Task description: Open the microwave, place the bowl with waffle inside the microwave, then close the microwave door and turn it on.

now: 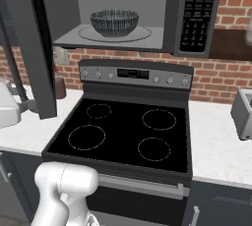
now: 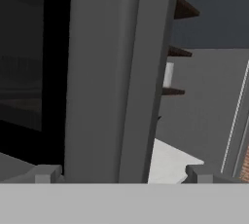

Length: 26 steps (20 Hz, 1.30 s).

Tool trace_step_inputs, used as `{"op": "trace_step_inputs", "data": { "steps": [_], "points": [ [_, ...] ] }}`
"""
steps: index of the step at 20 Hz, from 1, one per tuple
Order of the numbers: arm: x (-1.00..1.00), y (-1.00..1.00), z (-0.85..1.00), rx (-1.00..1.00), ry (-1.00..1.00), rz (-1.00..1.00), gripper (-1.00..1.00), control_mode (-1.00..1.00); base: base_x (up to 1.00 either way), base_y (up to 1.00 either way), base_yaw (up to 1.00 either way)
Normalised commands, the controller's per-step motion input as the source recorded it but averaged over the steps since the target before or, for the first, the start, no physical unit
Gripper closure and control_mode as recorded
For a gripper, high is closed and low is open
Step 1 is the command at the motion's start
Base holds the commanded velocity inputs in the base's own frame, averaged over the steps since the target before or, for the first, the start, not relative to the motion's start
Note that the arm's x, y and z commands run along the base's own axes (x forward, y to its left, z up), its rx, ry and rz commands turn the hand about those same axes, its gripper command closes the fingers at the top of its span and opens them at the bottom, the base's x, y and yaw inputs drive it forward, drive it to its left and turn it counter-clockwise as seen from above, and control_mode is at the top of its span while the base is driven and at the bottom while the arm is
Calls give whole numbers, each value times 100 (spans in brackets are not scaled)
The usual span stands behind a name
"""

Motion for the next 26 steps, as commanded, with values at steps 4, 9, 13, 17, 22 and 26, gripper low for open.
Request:
{"op": "trace_step_inputs", "data": {
  "steps": [4,9,13,17,22,26],
  "points": [
    [3,-62,3,3,0,0,-100,-100,0,0,0],
    [16,-53,6,6,0,0,-100,-100,0,0,0],
    [40,-38,4,15,1,0,-100,-100,0,0,0],
    [47,-43,3,20,0,0,-100,-100,0,0,0],
    [45,-33,4,19,0,0,-100,-100,0,0,0],
    [44,-22,6,9,0,1,-100,-100,0,0,0]
  ]
}}
